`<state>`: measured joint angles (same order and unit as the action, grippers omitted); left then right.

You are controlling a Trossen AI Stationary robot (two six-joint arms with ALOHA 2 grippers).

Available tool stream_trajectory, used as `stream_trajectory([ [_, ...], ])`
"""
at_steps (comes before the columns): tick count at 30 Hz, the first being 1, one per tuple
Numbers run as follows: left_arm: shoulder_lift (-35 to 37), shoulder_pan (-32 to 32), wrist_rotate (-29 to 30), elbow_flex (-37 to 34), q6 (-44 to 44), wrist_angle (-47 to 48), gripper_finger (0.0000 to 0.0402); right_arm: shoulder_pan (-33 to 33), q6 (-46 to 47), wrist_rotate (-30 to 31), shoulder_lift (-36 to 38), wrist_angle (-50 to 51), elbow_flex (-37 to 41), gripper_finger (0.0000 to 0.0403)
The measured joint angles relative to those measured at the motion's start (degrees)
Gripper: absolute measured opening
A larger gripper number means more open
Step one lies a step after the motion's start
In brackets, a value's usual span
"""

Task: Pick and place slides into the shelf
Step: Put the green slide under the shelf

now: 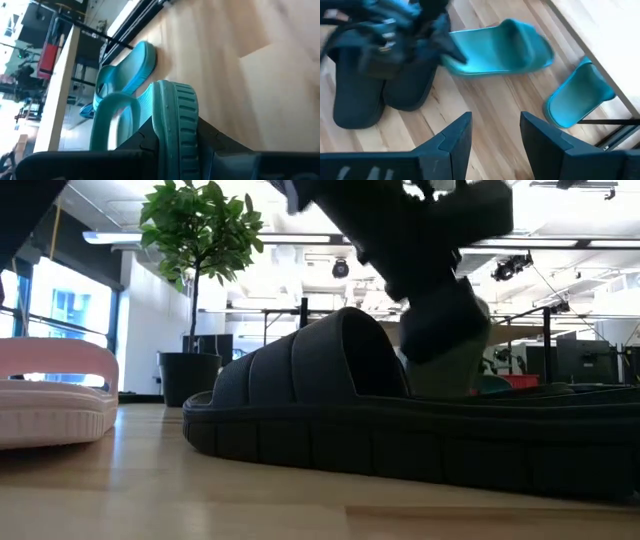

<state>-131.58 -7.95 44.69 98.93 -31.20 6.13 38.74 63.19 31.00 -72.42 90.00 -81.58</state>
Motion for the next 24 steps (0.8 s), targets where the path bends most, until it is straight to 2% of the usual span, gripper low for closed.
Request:
stream_trajectory([
  [3, -1.8, 1.8, 0.0, 1.4, 0.2, -0.2, 0.0049, 2.2, 0.0, 0.2, -2.0, 0.0, 0.0, 0.0155],
  [6, -3.3, 3.4, -0.5, 2.7, 0.3, -0.1, 0.0049, 5.8, 2.5, 2.9, -3.5, -0.2, 1.4, 0.0155],
  [8, -3.4, 4.2, -1.4, 2.9, 0.2, -0.3, 0.0049, 8.2, 6.7, 3.4, -3.7, -0.1, 4.7, 0.0155],
  [12, -3.4, 5.7, -1.7, 2.9, 0.2, -0.6, 0.0049, 13.1, 16.6, -0.6, -3.6, -1.1, 14.6, 0.0155],
  [16, -3.4, 7.5, -4.9, 2.9, 0.1, -3.4, 0.0049, 17.3, 21.8, -2.5, -3.6, -8.6, 23.4, 0.0155],
  [20, -3.4, 9.2, -5.7, 2.9, 0.2, -4.2, 0.0049, 18.6, 21.7, -2.5, -3.6, -18.4, 30.1, 0.0155],
  [24, -4.0, 11.1, -5.8, 3.0, 1.8, -4.4, 0.0049, 18.6, 20.4, -2.1, -3.6, -24.1, 34.6, 0.0155],
])
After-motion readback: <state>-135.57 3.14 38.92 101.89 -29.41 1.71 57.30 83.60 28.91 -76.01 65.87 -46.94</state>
